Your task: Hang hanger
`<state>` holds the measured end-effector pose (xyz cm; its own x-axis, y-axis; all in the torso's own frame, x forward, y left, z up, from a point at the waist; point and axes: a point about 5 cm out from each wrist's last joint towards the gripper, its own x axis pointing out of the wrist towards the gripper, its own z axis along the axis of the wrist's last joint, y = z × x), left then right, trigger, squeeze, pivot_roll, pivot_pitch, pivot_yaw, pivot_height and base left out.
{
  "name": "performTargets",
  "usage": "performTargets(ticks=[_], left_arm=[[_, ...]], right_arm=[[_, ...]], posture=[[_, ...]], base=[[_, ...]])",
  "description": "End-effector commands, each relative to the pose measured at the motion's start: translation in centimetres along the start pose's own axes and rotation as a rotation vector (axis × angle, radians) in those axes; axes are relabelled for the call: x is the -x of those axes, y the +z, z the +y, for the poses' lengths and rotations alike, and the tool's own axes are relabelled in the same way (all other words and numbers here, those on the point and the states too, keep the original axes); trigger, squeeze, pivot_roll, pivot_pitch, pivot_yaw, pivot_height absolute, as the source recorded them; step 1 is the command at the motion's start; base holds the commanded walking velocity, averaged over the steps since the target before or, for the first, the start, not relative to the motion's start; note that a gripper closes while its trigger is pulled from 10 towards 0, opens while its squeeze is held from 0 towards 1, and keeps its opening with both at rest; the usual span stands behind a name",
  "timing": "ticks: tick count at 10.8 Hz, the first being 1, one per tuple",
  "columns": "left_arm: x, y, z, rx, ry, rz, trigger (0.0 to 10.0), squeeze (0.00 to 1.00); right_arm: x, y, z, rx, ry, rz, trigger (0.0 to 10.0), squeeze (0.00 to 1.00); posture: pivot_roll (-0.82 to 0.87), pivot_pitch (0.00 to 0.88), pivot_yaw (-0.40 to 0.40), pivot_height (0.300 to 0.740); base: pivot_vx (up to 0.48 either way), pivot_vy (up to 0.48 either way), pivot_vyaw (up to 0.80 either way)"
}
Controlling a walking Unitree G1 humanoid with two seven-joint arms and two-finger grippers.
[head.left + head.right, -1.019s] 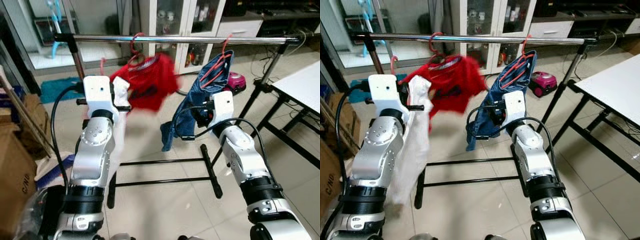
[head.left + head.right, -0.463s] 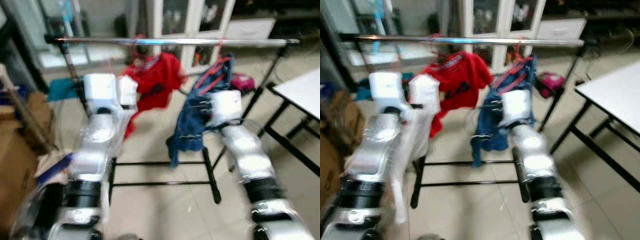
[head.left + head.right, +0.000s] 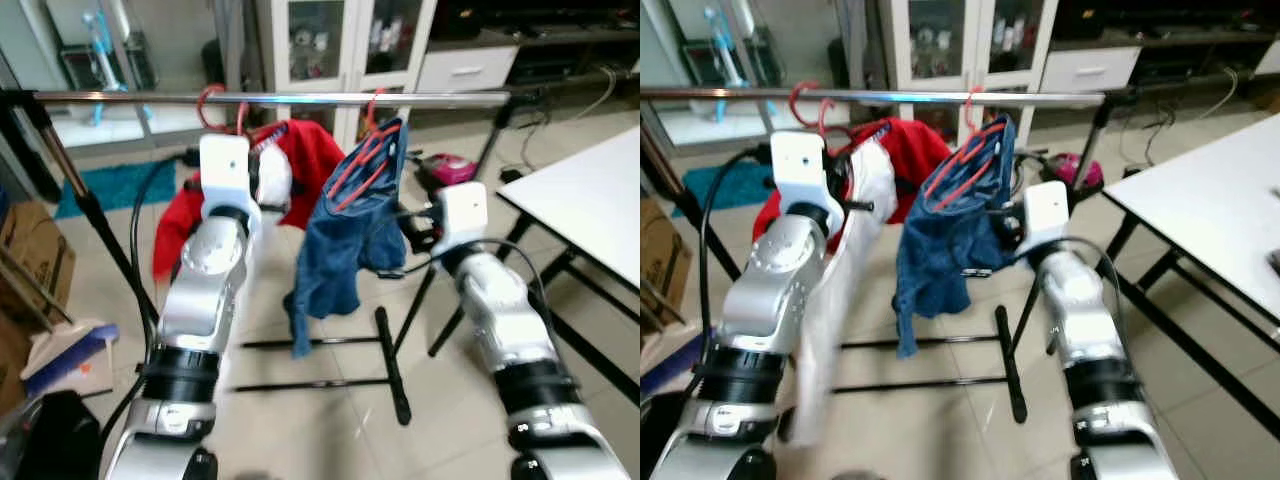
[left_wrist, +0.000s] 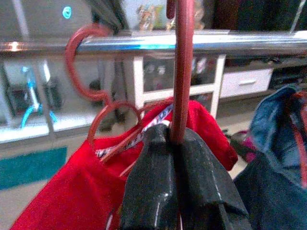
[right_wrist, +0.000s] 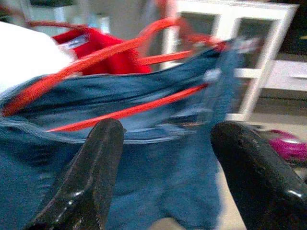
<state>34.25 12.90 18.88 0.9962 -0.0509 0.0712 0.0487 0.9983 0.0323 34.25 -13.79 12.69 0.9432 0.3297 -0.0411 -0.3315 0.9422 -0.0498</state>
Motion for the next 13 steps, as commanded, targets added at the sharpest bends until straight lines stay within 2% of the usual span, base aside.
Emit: performTargets(ticks=[1,4,5,6,8,10,12,13], left_arm=[[0.2,0.4,-0.5,0.01,-0.019,-0.01,0.0,0.0],[0.7,-0.5,-0.7,0.026,-0.024,0.04,0.0,0.0],[-0.1,-0.2,-1.1,0.031,-0.036,0.033,0.0,0.0],[-1.6,0.6,-1.1,0.024,-0.049,0.012,0.0,0.0],[-3.9,1.4,-0.7,-0.014,-0.045,0.018,0.0,0.0],[-5.6,2.3,0.2,-0.015,-0.017,0.02,0.0,0.0],[-7.5,4.4,1.0,-0.026,0.01,-0.024,0.0,0.0],[-7.9,4.9,1.0,-0.022,0.012,-0.03,0.0,0.0]], right_arm=[[0.0,0.4,-0.3,0.008,-0.002,-0.004,10.0,0.0],[0.2,0.1,-0.1,0.004,0.005,0.004,10.0,0.0],[0.1,0.2,0.0,0.004,0.009,0.006,10.0,0.0],[0.0,0.2,0.1,0.007,0.017,0.009,10.0,0.0],[0.3,0.3,-0.1,0.01,0.015,0.008,10.0,0.0],[1.2,-0.1,-0.5,0.008,-0.007,0.014,10.0,0.0],[2.7,-0.5,-1.2,0.011,-0.047,0.03,10.0,0.0],[3.0,-0.5,-1.3,0.013,-0.052,0.033,10.0,0.0]], posture=[[0.0,0.0,0.005,0.74],[0.01,0.0,0.0,0.74],[0.01,0.0,-0.008,0.74],[0.01,0.0,-0.009,0.74],[-0.02,0.0,-0.001,0.74],[-0.07,0.0,0.016,0.74],[-0.12,0.0,0.033,0.74],[-0.14,0.0,0.036,0.74]], base=[[0.0,0.0,0.0],[0.0,0.0,0.0],[0.0,0.0,0.0],[0.0,0.0,0.0],[0.0,0.0,0.0],[0.0,0.0,0.0],[0.0,0.0,0.0],[0.0,0.0,0.0]])
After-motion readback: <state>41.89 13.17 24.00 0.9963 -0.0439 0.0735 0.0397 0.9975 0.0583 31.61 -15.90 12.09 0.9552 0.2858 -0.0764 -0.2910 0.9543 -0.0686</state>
